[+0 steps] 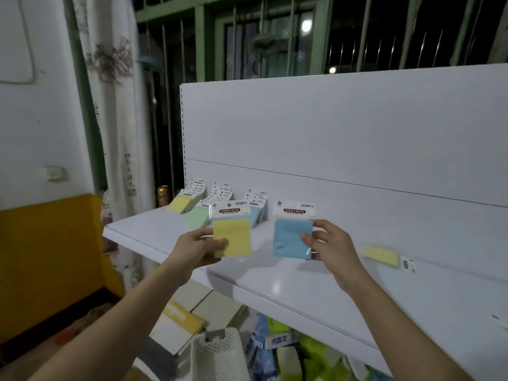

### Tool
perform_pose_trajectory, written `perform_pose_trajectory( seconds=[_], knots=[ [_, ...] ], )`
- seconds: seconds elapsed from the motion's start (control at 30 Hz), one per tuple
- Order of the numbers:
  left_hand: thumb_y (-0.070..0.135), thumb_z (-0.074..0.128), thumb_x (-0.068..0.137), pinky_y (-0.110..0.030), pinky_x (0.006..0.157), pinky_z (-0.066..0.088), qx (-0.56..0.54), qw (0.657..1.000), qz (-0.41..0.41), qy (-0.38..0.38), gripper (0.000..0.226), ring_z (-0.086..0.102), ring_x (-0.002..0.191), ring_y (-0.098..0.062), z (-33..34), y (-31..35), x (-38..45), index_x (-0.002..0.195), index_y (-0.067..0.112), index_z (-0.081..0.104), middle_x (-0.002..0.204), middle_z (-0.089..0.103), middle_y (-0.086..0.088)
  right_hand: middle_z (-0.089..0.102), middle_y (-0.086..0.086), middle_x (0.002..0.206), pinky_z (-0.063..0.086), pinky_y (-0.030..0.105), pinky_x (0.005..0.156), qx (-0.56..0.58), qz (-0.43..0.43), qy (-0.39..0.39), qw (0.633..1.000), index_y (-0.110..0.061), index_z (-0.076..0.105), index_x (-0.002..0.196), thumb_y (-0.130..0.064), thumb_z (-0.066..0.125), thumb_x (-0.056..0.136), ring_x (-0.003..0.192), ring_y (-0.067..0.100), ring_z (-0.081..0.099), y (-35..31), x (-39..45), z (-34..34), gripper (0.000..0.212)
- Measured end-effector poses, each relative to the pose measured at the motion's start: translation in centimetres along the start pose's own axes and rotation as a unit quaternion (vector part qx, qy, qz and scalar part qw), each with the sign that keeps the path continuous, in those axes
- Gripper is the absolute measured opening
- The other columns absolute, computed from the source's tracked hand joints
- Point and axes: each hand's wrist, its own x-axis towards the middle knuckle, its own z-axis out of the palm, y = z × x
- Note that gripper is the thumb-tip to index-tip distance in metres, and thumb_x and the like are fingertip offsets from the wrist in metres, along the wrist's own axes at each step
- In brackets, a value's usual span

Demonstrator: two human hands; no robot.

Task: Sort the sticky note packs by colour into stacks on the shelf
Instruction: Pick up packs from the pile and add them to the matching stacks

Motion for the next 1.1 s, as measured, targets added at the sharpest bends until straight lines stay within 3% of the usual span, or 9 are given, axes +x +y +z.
perform_pose_trajectory(
  seconds=[0.13, 0.27, 0.47, 0.63, 0.8, 0.9, 0.97, 1.1],
  knots=[
    [0.004, 0.077, 0.079, -0.033, 0.067, 0.06, -0.006, 1.0, -0.003, -0.022, 0.027, 0.064, 0.081, -0.029, -6.0, -0.2, 1.6, 0.105, 0.004, 0.069, 0.091, 0.07, -0.016, 0.073, 0.007, 0.088, 0.058, 0.03, 0.062, -0.012, 0.012, 0.018, 1.0, -0.019, 0.064, 0.105, -0.006, 0.065, 0.09, 0.082, 0.02, 0.073, -0.1, 0.9, 6.7, 0.02],
    [0.003, 0.08, 0.076, -0.031, 0.061, 0.059, -0.02, 0.999, -0.007, -0.035, 0.043, 0.061, 0.084, -0.032, -11.5, 0.2, 3.6, 0.116, 0.005, 0.064, 0.097, 0.066, -0.024, 0.073, 0.009, 0.091, 0.057, 0.031, 0.061, -0.025, 0.025, 0.038, 0.999, -0.015, 0.063, 0.108, -0.006, 0.065, 0.09, 0.085, 0.024, 0.073, -0.1, 2.2, 12.3, 0.021],
    [0.002, 0.079, 0.076, -0.038, 0.068, 0.062, -0.025, 0.997, -0.007, -0.072, 0.04, 0.06, 0.08, -0.032, -15.9, 0.3, 6.9, 0.112, 0.005, 0.063, 0.094, 0.069, -0.027, 0.075, 0.009, 0.095, 0.06, 0.037, 0.069, -0.023, 0.05, 0.087, 0.995, -0.016, 0.063, 0.107, -0.007, 0.066, 0.089, 0.087, 0.025, 0.072, 0.5, 4.4, 17.2, 0.02],
    [0.001, 0.076, 0.079, -0.038, 0.069, 0.061, -0.022, 0.996, 0.0, -0.086, 0.04, 0.072, 0.081, -0.03, -16.7, -0.2, 11.3, 0.115, 0.01, 0.06, 0.086, 0.073, -0.016, 0.073, 0.012, 0.093, 0.058, 0.042, 0.071, -0.021, 0.066, 0.124, 0.99, -0.011, 0.063, 0.104, -0.004, 0.064, 0.088, 0.085, 0.03, 0.072, 1.7, 7.1, 17.9, 0.017],
    [0.001, 0.078, 0.077, -0.042, 0.072, 0.061, -0.01, 0.994, 0.021, -0.107, 0.049, 0.071, 0.083, -0.031, -16.2, 0.1, 16.9, 0.118, 0.019, 0.058, 0.096, 0.07, -0.023, 0.069, 0.013, 0.102, 0.057, 0.044, 0.075, -0.037, 0.104, 0.159, 0.981, -0.007, 0.063, 0.099, -0.002, 0.064, 0.087, 0.089, 0.03, 0.069, 4.6, 12.2, 17.6, 0.013],
    [0.0, 0.077, 0.078, -0.041, 0.072, 0.061, -0.019, 0.994, 0.032, -0.106, 0.045, 0.071, 0.075, -0.025, -15.7, 0.1, 20.0, 0.113, 0.021, 0.058, 0.078, 0.07, -0.011, 0.066, 0.011, 0.098, 0.056, 0.035, 0.063, -0.047, 0.118, 0.167, 0.978, -0.005, 0.062, 0.1, 0.0, 0.065, 0.085, 0.08, 0.027, 0.067, 6.1, 15.8, 18.0, 0.016],
    [0.0, 0.076, 0.078, -0.04, 0.071, 0.06, -0.021, 0.994, 0.028, -0.101, 0.045, 0.07, 0.074, -0.025, -15.5, -0.1, 21.6, 0.114, 0.021, 0.058, 0.078, 0.07, -0.008, 0.065, 0.008, 0.093, 0.052, 0.031, 0.058, -0.069, 0.121, 0.165, 0.976, -0.006, 0.061, 0.101, 0.002, 0.066, 0.084, 0.077, 0.024, 0.065, 7.1, 17.8, 18.8, 0.019],
    [0.005, 0.081, 0.074, -0.044, 0.076, 0.06, -0.006, 0.994, 0.028, -0.102, 0.055, 0.062, 0.076, -0.028, -14.8, 0.0, 25.0, 0.121, 0.019, 0.056, 0.09, 0.063, -0.016, 0.064, 0.009, 0.088, 0.055, 0.041, 0.069, -0.135, 0.11, 0.148, 0.974, -0.006, 0.06, 0.097, 0.002, 0.066, 0.081, 0.082, 0.028, 0.067, 9.2, 20.9, 19.9, 0.02]
  ],
)
